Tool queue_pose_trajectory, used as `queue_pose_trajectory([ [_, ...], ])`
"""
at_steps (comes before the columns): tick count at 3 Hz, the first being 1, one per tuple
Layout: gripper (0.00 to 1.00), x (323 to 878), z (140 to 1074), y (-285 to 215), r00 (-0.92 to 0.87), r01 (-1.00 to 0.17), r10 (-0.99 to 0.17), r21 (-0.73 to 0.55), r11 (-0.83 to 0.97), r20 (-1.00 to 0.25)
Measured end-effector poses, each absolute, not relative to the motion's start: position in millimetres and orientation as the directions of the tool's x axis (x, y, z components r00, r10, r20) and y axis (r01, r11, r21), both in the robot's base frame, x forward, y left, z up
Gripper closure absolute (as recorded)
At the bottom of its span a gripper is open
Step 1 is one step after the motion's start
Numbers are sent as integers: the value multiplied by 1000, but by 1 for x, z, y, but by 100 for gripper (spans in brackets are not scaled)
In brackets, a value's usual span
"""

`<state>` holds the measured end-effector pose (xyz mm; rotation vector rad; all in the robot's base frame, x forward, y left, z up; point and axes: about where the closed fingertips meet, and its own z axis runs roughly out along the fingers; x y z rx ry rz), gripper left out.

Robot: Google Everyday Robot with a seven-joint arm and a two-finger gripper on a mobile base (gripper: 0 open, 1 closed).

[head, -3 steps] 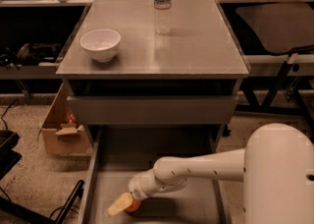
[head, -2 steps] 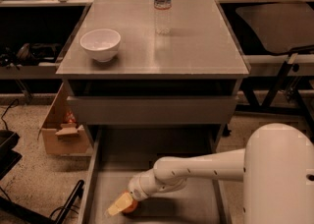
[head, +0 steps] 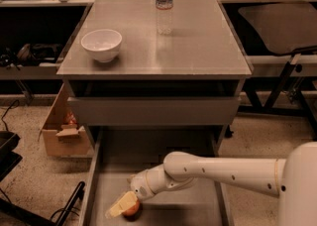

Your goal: Place orange into middle drawer

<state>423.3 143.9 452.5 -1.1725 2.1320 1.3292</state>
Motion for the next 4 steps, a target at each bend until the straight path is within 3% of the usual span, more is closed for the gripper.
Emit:
queue_pose_trajectory([
  [2,0,394,617,119,-588,-786,-502,594,171,-634],
  [4,0,411,750,46,-462,-886,-405,388,254,-789],
])
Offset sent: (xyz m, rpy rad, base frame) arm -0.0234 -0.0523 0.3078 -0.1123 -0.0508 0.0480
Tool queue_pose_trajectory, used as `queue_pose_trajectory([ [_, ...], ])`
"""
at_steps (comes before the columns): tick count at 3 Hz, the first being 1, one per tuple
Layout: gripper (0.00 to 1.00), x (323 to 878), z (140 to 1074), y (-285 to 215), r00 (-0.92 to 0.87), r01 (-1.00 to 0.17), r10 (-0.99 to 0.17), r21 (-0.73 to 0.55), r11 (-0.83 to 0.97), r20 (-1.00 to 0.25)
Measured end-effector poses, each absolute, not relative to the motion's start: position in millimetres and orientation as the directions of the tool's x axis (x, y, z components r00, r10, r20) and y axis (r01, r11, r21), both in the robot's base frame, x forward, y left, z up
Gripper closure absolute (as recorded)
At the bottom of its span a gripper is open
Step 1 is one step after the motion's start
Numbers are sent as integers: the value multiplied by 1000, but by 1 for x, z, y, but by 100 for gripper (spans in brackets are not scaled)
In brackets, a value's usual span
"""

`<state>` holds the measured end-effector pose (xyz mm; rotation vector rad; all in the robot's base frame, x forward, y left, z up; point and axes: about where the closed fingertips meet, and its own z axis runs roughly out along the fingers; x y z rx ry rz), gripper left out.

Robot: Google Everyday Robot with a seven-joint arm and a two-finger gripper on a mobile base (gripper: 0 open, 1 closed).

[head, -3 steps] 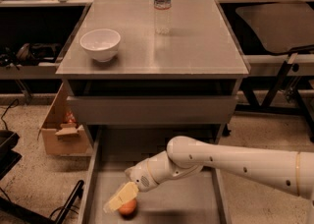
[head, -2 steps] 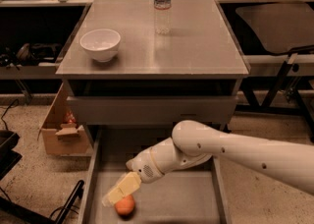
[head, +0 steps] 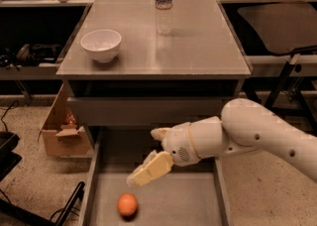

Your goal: Place orange into middle drawer

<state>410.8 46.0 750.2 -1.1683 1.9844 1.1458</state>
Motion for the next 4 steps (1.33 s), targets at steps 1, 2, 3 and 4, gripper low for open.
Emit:
queue_pose_trajectory([
  [1,0,429,787,15,-375,-914,-340,282,291,-863],
  [2,0,444,808,1,-322,-911,-329,196,363,-888],
  [3,0,457,824,-10,-325,-861,-337,129,492,-884],
  [4,0,457,848,-15,-329,-784,-341,54,618,-880],
])
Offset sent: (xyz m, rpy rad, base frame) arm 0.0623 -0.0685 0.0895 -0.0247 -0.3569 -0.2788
